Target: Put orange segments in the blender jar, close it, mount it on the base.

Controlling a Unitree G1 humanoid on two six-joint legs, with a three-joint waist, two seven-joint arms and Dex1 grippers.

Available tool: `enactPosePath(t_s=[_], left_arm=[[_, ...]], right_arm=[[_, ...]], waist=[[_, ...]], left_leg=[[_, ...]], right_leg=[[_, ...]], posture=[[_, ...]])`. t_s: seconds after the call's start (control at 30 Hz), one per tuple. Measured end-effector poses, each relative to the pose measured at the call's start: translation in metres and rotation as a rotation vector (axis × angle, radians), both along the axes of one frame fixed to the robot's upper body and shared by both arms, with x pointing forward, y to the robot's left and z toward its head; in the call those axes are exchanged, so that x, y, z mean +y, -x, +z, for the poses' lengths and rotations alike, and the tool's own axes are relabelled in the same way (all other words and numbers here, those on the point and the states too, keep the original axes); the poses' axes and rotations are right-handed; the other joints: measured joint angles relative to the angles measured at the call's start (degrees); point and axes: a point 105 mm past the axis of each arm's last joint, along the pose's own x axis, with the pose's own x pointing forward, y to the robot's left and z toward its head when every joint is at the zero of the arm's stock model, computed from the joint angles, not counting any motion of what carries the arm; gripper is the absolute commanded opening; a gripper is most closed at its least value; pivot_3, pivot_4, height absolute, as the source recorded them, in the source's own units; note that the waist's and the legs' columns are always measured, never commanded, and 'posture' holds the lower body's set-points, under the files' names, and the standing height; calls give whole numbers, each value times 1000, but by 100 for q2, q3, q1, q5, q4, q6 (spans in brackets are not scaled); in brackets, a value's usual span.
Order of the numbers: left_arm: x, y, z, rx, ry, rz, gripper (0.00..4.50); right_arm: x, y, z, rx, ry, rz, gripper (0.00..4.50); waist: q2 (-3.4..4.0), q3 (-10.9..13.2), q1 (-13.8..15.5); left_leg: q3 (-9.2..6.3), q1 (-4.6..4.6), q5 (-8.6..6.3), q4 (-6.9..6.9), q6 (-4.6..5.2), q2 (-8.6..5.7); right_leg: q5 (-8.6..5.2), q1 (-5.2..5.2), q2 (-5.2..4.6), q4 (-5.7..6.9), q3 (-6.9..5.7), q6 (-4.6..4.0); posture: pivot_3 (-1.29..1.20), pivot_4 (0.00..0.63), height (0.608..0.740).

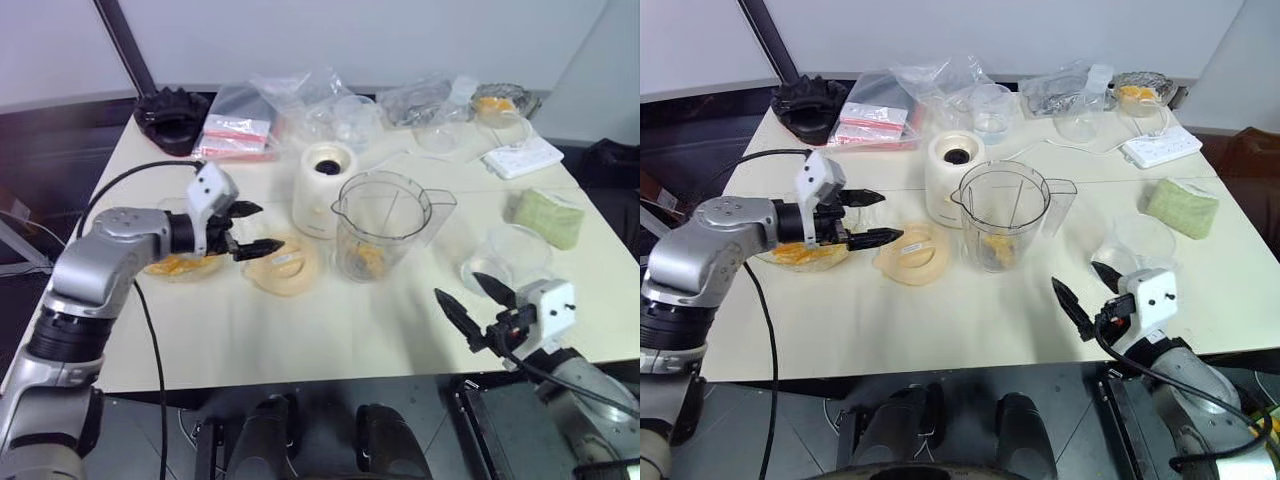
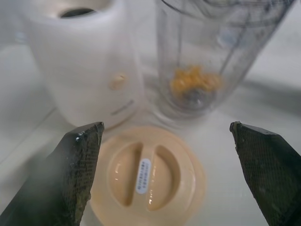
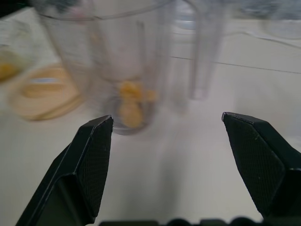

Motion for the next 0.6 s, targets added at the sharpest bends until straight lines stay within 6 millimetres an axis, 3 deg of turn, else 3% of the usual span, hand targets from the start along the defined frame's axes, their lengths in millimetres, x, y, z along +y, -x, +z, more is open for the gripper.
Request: enactPosePath(t_s=[0.23,0.47,0.6], left_arm=[[-13,-24,-50,65,-180,0,4500],[-27,-59,-68,87,-277,-2,4500],[-30,-68,-81,114,-312,-12,4500]], right_arm=[[22,4,16,82,-6,215,3866],[35,7,33,94,30,319,3866],[39,11,38,77,26,308,3866]], waist=[[-11,3,12],[-30,11,15],[-45,14,8]], left_leg=[[1,-9,8,3,15,3],[1,-12,10,14,19,4],[2,-17,7,12,25,4]], right_leg=[[0,-2,2,-4,-2,0],[2,-1,10,-1,-8,3],[2,-4,12,-3,-10,5]], posture=[[0,150,740],[0,150,740],[0,150,740]])
